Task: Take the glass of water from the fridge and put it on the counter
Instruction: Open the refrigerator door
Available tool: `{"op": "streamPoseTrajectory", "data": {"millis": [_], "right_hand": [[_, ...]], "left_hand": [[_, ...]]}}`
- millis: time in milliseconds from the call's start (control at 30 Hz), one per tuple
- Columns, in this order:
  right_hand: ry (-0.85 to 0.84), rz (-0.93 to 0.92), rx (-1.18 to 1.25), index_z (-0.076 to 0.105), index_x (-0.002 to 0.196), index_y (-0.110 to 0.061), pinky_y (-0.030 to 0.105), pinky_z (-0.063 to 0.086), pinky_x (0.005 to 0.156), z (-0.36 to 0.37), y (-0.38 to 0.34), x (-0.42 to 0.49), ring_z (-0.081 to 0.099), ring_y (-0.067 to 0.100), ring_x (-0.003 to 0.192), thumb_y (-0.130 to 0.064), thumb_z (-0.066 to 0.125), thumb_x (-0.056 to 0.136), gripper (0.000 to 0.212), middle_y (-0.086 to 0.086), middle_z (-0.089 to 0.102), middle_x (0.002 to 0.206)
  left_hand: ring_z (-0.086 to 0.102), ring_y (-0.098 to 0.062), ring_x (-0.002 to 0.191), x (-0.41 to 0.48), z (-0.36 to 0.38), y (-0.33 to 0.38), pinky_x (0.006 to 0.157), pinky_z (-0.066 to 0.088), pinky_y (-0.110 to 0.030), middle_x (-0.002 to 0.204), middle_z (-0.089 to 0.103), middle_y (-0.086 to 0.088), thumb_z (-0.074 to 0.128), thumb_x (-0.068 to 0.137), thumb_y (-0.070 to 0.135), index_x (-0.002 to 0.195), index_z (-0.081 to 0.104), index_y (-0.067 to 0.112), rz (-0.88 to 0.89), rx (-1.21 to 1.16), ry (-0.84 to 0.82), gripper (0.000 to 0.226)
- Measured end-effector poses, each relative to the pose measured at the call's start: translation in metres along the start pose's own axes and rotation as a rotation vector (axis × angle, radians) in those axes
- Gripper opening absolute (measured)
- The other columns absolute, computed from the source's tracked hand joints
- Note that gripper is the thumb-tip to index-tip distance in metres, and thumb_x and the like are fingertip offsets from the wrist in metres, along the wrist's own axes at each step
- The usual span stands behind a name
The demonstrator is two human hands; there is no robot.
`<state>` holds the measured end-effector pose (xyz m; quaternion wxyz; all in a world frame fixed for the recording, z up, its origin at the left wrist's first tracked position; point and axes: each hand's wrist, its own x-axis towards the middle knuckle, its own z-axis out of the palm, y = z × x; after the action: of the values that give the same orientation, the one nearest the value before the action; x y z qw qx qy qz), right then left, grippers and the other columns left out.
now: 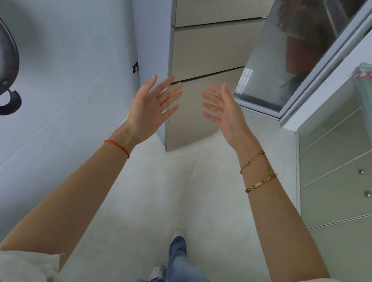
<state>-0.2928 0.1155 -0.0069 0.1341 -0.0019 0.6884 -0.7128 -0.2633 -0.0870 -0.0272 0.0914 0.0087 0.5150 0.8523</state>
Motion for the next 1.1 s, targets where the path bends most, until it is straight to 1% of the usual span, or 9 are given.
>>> {"op": "streamPoseTrajectory", "data": {"millis": [333,500,733,967,1100], "right_hand": [[-0.051,-0.007,-0.013,0.049,0.146,-0.015,0.045,0.044,0.114,-0.034,-0.019,0.074,0.055,0.025,0.132,-0.047,0.028,0.108,0.054,0.006,0.058,0.145],[-0.099,-0.022,-0.046,0.045,0.149,-0.016,0.044,0.044,0.114,-0.047,-0.026,0.107,0.053,0.024,0.134,-0.049,0.027,0.107,0.057,0.004,0.057,0.147],[-0.151,0.002,-0.061,0.046,0.149,-0.017,0.041,0.046,0.11,-0.043,-0.022,0.145,0.055,0.024,0.132,-0.05,0.026,0.107,0.057,0.004,0.058,0.145],[-0.157,0.0,-0.058,0.048,0.145,-0.018,0.042,0.047,0.11,-0.039,-0.024,0.193,0.057,0.023,0.13,-0.05,0.028,0.107,0.054,0.001,0.061,0.138],[-0.141,-0.012,-0.05,0.048,0.147,-0.016,0.043,0.046,0.111,-0.036,-0.033,0.226,0.057,0.024,0.13,-0.049,0.028,0.107,0.056,0.002,0.06,0.139]], "left_hand": [[0.05,-0.015,0.141,0.071,0.017,0.01,0.125,0.03,-0.043,0.149,0.057,0.0,0.038,0.101,0.053,0.151,0.044,0.021,0.046,-0.008,0.034,0.06],[0.051,-0.015,0.141,0.097,0.022,0.015,0.125,0.029,-0.043,0.148,0.058,0.001,0.038,0.101,0.054,0.151,0.044,0.021,0.068,-0.006,0.058,0.06],[0.051,-0.015,0.14,0.128,0.01,0.015,0.125,0.028,-0.043,0.147,0.059,0.002,0.041,0.099,0.056,0.151,0.045,0.022,0.073,-0.02,0.088,0.062],[0.052,-0.015,0.14,0.169,-0.01,0.021,0.125,0.028,-0.044,0.147,0.059,0.001,0.04,0.099,0.055,0.151,0.045,0.022,0.064,-0.028,0.103,0.061],[0.05,-0.016,0.141,0.199,-0.019,0.035,0.125,0.028,-0.043,0.149,0.057,0.0,0.037,0.101,0.053,0.152,0.043,0.021,0.066,-0.038,0.097,0.06]]}}
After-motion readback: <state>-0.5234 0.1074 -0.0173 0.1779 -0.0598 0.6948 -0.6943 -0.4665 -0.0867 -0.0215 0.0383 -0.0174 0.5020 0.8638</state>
